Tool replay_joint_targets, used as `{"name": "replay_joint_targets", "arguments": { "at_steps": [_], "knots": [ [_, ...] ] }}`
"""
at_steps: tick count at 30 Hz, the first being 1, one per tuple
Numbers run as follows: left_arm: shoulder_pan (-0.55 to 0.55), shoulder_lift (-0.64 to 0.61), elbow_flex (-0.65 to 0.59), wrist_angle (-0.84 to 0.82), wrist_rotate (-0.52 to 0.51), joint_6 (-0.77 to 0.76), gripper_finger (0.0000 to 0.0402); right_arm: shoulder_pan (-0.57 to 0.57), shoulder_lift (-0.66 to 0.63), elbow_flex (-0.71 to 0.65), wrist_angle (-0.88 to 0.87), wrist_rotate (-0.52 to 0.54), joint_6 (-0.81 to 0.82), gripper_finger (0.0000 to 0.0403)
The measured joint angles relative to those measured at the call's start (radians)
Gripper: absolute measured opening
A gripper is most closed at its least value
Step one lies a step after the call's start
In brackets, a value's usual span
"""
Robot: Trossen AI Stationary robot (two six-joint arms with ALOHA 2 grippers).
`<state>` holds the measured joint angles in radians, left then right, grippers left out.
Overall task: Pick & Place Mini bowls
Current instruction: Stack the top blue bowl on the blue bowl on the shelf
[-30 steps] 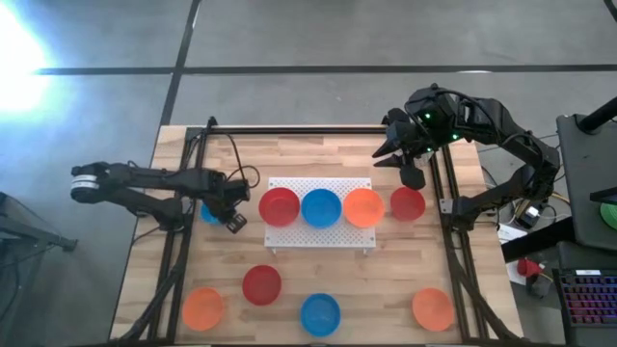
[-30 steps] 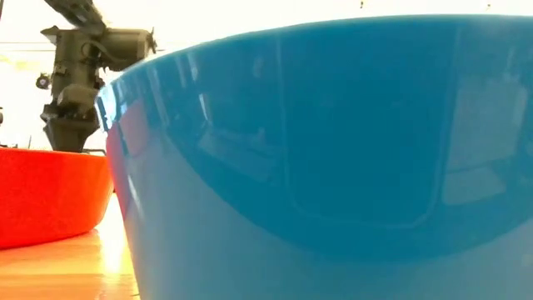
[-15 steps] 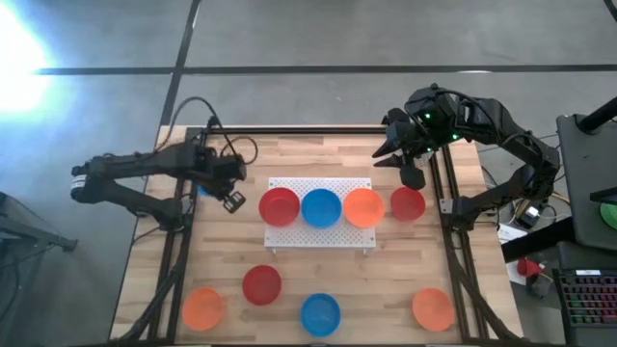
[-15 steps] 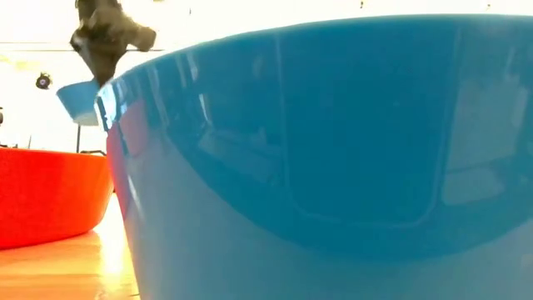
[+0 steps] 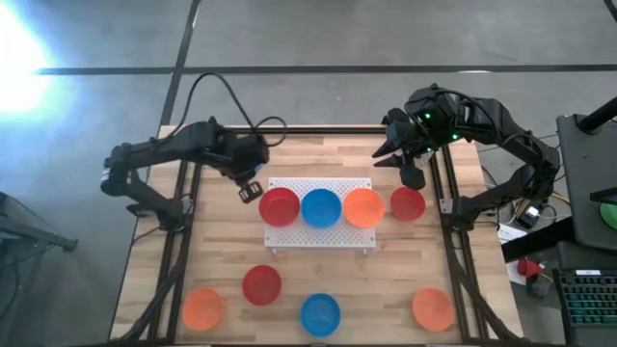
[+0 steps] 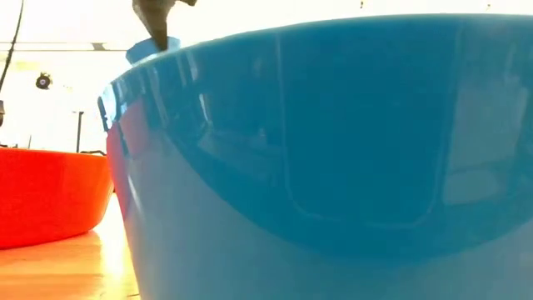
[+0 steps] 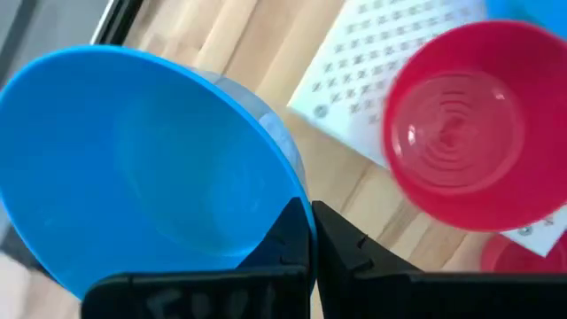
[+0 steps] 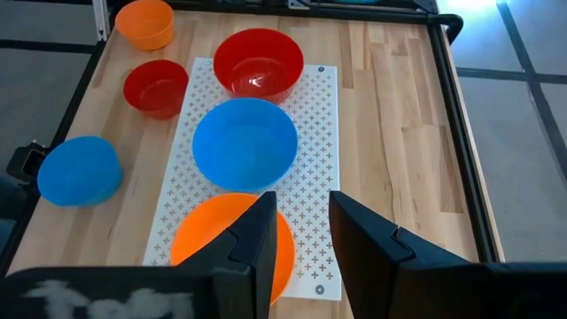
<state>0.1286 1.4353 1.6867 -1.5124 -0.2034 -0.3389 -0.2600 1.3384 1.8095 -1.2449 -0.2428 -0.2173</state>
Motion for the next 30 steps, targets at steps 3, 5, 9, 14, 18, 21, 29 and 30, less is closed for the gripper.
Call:
{"name": "replay_joint_targets", "arguments": {
  "at_steps": [3,5,9,14,18,21,29,30],
  "knots": [
    [-0.024,0.066,0.098,0.0,-0.01,0.084,0.0,0.0,0.0,0.0,0.0,0.0,0.004,0.01],
    [-0.048,0.109,0.163,-0.001,-0.024,0.131,0.0,0.0,-0.001,0.0,0.0,0.0,0.005,0.01],
    [-0.109,0.189,0.281,0.0,-0.037,0.246,0.0,0.0,-0.001,0.0,0.0,0.0,0.008,0.01],
    [-0.189,0.275,0.38,0.001,-0.037,0.403,0.0,0.0,-0.001,0.0,0.0,0.0,0.008,0.01],
    [-0.235,0.33,0.437,0.032,-0.036,0.517,0.0,0.0,-0.002,0.0,0.0,0.0,0.008,0.01],
    [-0.253,0.371,0.48,0.069,-0.032,0.577,0.0,0.0,-0.002,0.0,0.0,0.0,0.008,0.01],
    [-0.257,0.454,0.527,0.109,0.043,0.6,0.0,0.0,-0.002,0.0,0.0,0.0,0.008,0.01],
    [-0.257,0.458,0.527,0.112,0.055,0.599,0.0,0.0,-0.002,0.0,0.0,0.0,0.008,0.01]
  ]
}}
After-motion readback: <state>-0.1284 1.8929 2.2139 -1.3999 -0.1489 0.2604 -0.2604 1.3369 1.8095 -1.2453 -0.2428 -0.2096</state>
